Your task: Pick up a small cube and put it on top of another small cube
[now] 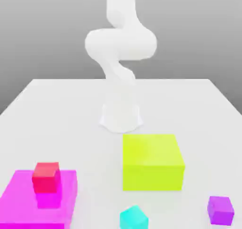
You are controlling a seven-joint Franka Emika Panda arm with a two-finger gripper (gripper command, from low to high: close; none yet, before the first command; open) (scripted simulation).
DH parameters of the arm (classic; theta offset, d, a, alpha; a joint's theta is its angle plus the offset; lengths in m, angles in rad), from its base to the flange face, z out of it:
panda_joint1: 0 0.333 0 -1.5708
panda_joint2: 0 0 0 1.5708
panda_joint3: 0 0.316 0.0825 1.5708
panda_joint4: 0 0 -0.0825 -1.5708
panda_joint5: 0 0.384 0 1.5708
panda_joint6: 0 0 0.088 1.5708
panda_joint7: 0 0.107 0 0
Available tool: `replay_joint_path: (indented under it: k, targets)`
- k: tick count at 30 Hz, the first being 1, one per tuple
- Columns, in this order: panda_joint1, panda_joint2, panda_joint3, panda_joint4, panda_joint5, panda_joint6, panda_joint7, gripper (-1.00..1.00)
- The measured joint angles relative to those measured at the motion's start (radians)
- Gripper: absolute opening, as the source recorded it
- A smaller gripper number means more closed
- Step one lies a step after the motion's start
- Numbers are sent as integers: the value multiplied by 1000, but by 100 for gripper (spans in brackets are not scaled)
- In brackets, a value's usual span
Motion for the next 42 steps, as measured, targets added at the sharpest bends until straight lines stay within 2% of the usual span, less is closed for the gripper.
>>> replay_joint_path:
  k: [10, 19, 32, 36, 37, 42]
  targets:
    - [-153, 369, -20, 72, -21, 67, 253, 0]
    - [-261, 695, -83, 136, -12, 128, 458, 0]
    - [-391, 1172, -163, 230, 130, 211, 667, 0]
    - [-422, 1317, -141, 263, 166, 302, 663, 0]
    - [-426, 1340, -136, 268, 170, 318, 661, -100]
    - [-426, 1340, -136, 268, 172, 320, 660, -100]
